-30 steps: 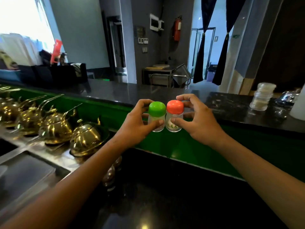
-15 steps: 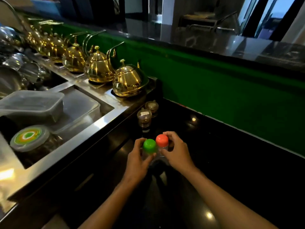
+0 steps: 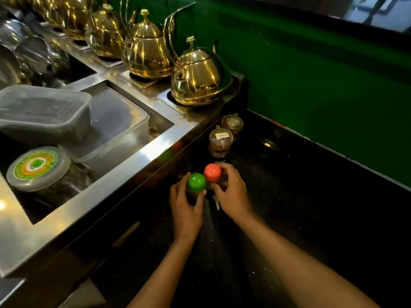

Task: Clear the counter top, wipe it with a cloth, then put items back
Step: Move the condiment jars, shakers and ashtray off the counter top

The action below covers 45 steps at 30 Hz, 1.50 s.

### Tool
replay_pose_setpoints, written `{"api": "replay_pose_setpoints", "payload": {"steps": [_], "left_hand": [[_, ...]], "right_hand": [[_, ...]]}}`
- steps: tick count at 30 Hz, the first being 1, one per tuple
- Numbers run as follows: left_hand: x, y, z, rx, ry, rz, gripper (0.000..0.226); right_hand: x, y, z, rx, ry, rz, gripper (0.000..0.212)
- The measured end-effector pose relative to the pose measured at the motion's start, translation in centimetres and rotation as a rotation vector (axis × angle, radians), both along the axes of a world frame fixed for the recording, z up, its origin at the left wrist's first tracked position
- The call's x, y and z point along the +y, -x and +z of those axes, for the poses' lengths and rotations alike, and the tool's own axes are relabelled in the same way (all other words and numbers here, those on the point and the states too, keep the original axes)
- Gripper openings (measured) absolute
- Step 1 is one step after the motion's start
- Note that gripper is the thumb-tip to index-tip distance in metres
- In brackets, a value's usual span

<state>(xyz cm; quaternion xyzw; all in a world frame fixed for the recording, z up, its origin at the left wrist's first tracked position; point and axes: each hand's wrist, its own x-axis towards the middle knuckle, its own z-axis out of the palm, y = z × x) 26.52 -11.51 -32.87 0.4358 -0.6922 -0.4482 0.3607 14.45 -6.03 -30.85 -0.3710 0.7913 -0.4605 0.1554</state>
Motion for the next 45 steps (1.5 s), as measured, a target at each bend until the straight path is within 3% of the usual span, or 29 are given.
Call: {"api": "replay_pose_setpoints", "payload": {"steps": [8, 15, 23, 28, 33, 41, 45], "left_hand": [[0.2, 2.3, 0.1, 0.093, -0.095, 0.316, 0.045], [0.5, 2.6, 0.5, 0.097, -0.100, 0.350, 0.043], [2.3, 1.6, 0.7, 0.002, -0.143, 0.328, 0.051], [7.8, 2.4, 3.8, 0.037, -0.029, -0.021, 0.040], [11.0, 8.6, 10.4, 0.123, 0.199, -0.452, 0.037], [18.2, 19.5, 23.1, 0.224, 0.587, -0.775, 0.031], [21.9, 23.8, 28.3, 0.162, 0.828, -0.846, 0.030]], "right_hand": [[-1.8, -0.9, -1.4, -0.207, 0.038, -0.100, 0.041], [-1.4, -1.1, -0.4, -0.299, 0.040, 0.028, 0.042], [3.3, 0.0, 1.2, -0.274, 0.037, -0.078, 0.046], [8.8, 2.8, 5.1, -0.163, 0.121, -0.137, 0.038], [16.1, 7.2, 11.4, -0.001, 0.220, -0.256, 0.026], [30.1, 13.0, 22.8, 0.306, 0.288, -0.494, 0.019], [35.9, 15.0, 27.3, 0.407, 0.286, -0.591, 0.018]]}}
